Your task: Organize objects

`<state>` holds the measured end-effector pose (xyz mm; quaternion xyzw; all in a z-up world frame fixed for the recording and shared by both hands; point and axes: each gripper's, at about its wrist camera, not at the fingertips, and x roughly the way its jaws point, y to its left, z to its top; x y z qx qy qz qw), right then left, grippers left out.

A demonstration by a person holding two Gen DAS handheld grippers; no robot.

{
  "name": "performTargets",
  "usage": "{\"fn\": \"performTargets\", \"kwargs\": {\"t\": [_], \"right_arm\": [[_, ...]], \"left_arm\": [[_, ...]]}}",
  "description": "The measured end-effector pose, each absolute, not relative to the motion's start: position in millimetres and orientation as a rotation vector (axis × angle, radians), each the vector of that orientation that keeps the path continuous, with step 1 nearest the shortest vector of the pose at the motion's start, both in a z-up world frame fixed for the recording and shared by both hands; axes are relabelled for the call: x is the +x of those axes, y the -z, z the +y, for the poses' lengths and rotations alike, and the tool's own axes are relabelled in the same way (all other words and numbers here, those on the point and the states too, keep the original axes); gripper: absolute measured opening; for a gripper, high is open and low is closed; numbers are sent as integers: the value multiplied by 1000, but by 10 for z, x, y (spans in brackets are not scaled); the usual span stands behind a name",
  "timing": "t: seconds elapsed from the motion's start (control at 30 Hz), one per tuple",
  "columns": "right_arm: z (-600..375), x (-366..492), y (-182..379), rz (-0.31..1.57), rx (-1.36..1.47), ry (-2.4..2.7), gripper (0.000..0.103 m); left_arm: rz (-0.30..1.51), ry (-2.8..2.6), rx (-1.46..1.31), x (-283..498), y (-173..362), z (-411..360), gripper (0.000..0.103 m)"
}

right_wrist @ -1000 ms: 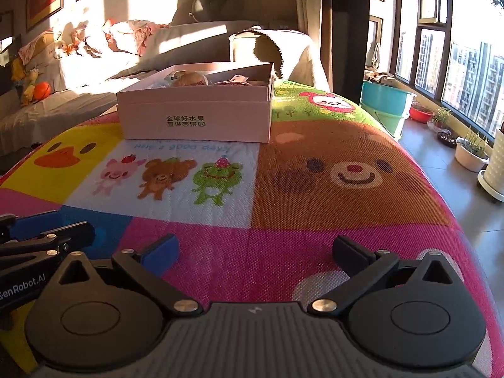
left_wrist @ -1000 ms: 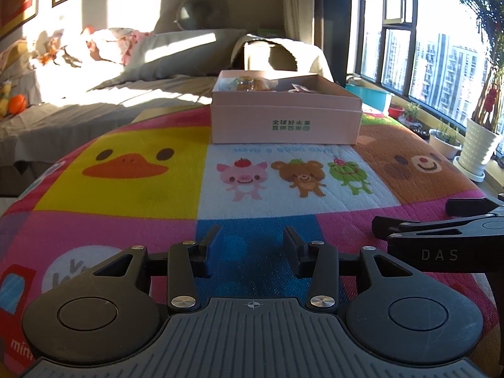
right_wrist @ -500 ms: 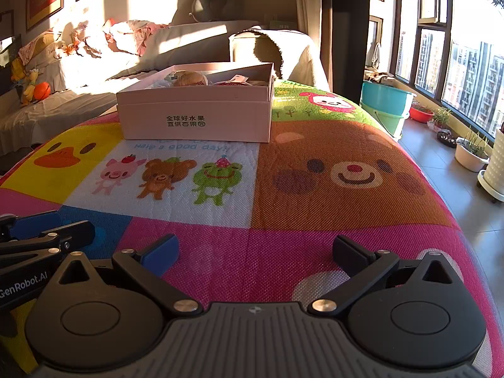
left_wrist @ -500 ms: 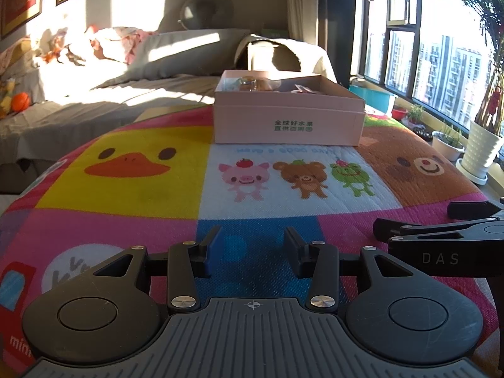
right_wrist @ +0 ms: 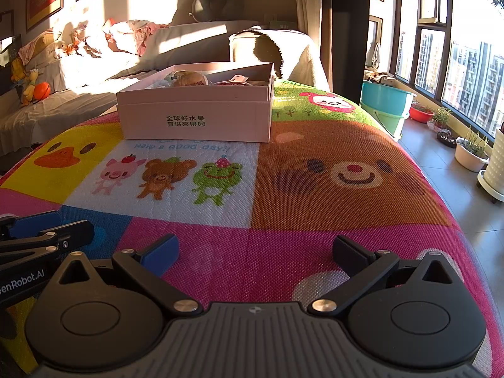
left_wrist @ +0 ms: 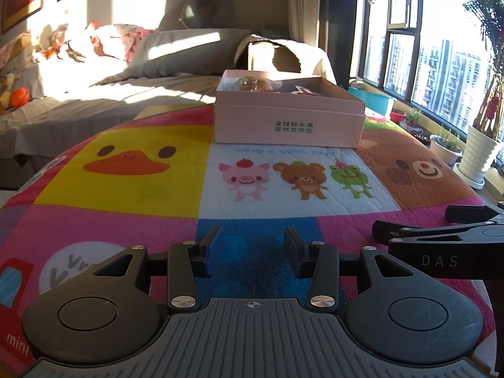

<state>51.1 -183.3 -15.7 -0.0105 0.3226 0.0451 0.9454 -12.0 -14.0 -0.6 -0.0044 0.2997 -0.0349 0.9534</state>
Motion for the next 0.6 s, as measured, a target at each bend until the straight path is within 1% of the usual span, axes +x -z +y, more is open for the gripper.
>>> {"fn": "performTargets", "kwargs": {"t": [0.6], "right_arm": [[-1833, 512, 158, 657, -21, -92, 103]], "left_arm": [[609, 65, 3, -116, 10, -159, 46]]}}
